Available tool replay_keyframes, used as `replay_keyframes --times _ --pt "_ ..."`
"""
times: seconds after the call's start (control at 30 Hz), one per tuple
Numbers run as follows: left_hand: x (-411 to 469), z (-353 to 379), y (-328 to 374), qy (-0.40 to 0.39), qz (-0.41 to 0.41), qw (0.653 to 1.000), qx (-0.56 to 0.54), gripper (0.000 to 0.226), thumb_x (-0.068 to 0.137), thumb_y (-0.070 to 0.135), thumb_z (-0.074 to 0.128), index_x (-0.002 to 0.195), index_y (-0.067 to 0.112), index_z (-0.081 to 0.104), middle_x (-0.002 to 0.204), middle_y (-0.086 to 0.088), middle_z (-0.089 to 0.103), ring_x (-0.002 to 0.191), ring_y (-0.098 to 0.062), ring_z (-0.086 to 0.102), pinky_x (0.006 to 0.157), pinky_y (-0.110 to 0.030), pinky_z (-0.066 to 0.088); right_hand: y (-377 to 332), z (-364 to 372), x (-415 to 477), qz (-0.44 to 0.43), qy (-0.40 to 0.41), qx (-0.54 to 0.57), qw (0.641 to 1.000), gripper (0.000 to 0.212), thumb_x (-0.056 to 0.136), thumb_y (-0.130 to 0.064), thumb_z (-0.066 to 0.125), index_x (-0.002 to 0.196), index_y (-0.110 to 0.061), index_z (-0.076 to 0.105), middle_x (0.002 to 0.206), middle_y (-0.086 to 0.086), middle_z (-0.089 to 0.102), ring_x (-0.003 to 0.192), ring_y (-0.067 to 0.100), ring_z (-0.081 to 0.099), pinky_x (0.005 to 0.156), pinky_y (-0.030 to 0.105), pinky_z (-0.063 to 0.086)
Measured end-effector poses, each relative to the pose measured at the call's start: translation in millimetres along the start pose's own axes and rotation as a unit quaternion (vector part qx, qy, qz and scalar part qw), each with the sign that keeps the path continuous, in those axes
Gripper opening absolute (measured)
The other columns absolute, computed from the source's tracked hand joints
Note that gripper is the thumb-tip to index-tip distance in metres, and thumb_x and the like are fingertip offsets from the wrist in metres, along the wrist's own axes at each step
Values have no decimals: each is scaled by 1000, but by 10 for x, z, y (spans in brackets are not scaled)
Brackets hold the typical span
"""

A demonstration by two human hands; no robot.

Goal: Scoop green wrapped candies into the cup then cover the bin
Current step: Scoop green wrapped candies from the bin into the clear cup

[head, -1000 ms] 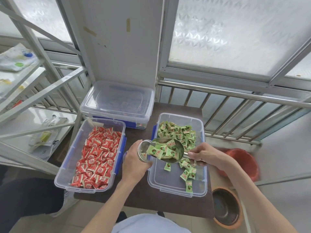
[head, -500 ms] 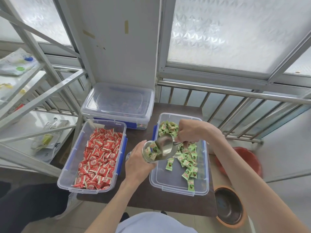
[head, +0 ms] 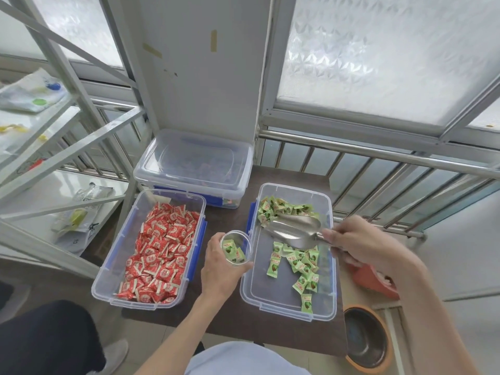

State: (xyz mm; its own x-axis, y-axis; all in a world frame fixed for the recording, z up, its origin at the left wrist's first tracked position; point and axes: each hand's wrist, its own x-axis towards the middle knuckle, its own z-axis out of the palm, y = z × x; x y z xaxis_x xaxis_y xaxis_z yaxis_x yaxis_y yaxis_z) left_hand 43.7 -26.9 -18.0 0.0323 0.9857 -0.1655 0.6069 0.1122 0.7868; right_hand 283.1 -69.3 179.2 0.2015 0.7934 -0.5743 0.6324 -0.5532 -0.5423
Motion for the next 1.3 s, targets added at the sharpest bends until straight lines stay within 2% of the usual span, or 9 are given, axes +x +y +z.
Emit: replay_keyframes --times 0.23,0.5,0.63,0.7,0.83,0.9,0.97,1.13,1.3 --pt "30 72 -82 2 -27 1000 -4 97 57 34 94 132 23 33 127 0 46 119 -19 49 91 -37 49 612 808 17 206 -55 270 939 24 95 -2 49 73 6 55 41 7 48 27 12 36 32 18 26" --pt "78 114 -124 6 -24 1000 -4 94 58 31 93 129 26 31 124 2 43 117 -17 48 90 -34 48 618 1420 131 306 -7 572 761 11 100 1 37 100 7 47 80 18 50 62 23 49 36 25 49" --pt "98 117 -154 -2 -22 1000 4 94 58 34 92 128 30 28 125 3 43 118 -16 48 91 -34 49 564 1519 318 312 36 720 619 32 101 2 27 131 1 38 105 21 49 72 25 51 38 28 54" --pt "103 122 -162 -2 -26 1000 10 96 58 36 91 129 31 28 127 3 43 119 -16 49 93 -35 49 518 1526 417 311 46 743 591 31 101 2 24 128 -3 37 120 23 50 72 24 51 39 27 54" --pt "106 125 -165 -3 -26 1000 15 96 59 38 91 130 30 27 128 3 43 120 -16 49 95 -36 50 466 1613 598 289 127 704 637 41 97 9 24 134 -3 38 92 16 45 69 22 50 53 28 46" --pt "106 118 -164 -5 -27 999 17 96 60 38 91 130 30 27 128 3 43 120 -16 48 95 -37 51 517 1681 670 291 169 659 673 27 99 4 31 121 -4 45 81 12 46 66 18 50 54 27 43" --pt "100 112 -157 -5 -30 999 21 95 60 38 90 131 31 26 129 4 42 121 -16 48 95 -36 50 595 1734 749 300 191 619 700 13 101 -8 38 104 0 48 72 11 48 59 16 47 51 25 40" --pt "88 131 -145 -5 -39 999 24 96 63 39 89 133 31 24 132 4 40 122 -15 46 92 -30 46 940 1664 1005 301 172 547 762 24 99 -7 42 78 1 49 64 10 45 48 16 38 32 19 29" --pt "103 139 -142 -6 -41 999 29 98 62 39 89 134 31 23 132 4 41 123 -16 47 93 -33 48 1109 1333 1247 288 150 453 830 17 93 0 40 83 2 54 59 12 46 42 18 36 26 16 25"
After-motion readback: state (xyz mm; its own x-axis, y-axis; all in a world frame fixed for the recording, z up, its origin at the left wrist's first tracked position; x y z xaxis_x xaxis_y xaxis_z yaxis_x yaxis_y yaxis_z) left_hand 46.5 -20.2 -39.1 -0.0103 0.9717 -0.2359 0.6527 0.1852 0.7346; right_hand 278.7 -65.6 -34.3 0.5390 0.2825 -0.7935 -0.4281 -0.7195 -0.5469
